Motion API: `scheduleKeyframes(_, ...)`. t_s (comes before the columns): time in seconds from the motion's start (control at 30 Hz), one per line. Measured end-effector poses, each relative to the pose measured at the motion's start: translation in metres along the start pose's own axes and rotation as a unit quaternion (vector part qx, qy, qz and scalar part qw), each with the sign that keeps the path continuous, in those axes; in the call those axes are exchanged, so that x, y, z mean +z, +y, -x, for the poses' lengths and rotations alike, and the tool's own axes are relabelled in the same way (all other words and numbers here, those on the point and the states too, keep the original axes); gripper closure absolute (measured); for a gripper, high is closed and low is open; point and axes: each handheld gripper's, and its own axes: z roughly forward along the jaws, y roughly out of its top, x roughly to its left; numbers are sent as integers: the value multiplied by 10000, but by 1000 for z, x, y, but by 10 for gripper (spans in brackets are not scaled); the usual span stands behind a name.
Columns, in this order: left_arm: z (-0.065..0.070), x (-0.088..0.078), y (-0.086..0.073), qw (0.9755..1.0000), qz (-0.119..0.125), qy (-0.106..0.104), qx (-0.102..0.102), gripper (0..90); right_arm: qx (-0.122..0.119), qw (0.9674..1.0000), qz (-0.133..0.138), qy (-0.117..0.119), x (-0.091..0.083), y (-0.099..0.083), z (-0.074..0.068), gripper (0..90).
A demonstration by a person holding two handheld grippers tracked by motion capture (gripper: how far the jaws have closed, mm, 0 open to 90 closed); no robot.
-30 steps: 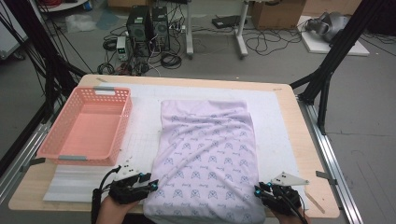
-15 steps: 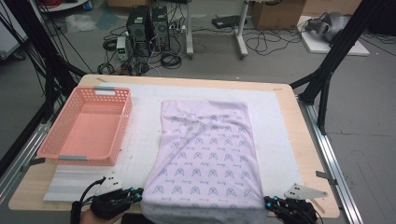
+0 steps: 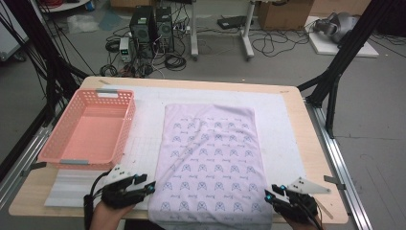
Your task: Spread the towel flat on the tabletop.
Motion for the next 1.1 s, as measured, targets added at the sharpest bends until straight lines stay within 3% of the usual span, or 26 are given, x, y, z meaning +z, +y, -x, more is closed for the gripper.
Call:
scheduleKeyframes(0.07,-4,13,7,9999,-19,87,-148,534,161,9998,-109,-74,15,3,6,655)
scheduleKeyframes(0.2,0,35,9,9991,-351,226,48,620,155,9994,-325,-11,28,2,5,679)
scheduleKeyframes(0.27,5,36,8,9978,-270,546,268,712,173,9993,-315,-26,27,1,4,693)
scheduleKeyframes(0.37,2,34,8,9979,-261,556,209,846,164,9992,-376,-16,26,1,4,807)
scheduleKeyframes(0.4,2,34,8,9976,-273,594,213,857,150,9990,-401,84,26,1,3,862)
scheduleKeyframes(0.47,-1,31,8,9963,-267,787,209,864,-30,9989,-464,7,25,3,0,876)
scheduleKeyframes(0.57,-12,24,7,9975,-256,659,-63,864,-105,9982,-583,5,19,1,0,880)
scheduleKeyframes(0.63,-11,21,6,9976,-291,625,-15,861,-61,9980,-622,70,14,-3,1,880)
scheduleKeyframes(0.7,-9,17,6,9967,-335,739,57,876,-98,9974,-701,162,8,-6,-2,879)
scheduleKeyframes(0.77,-12,14,5,9972,-372,650,-60,843,-132,9967,-779,192,2,-8,-3,878)
scheduleKeyframes(0.8,-13,13,5,9974,-378,596,-117,769,-86,9967,-771,238,0,-8,-3,868)
scheduleKeyframes(0.93,-12,17,8,9991,-136,352,-210,557,48,9994,-307,161,0,-2,3,668)
scheduleKeyframes(1.03,-11,25,13,9995,-109,225,-178,517,32,10000,-79,43,8,5,9,622)
scheduleKeyframes(1.1,-11,31,17,9995,-121,222,-195,516,163,9999,10,-48,18,12,19,620)
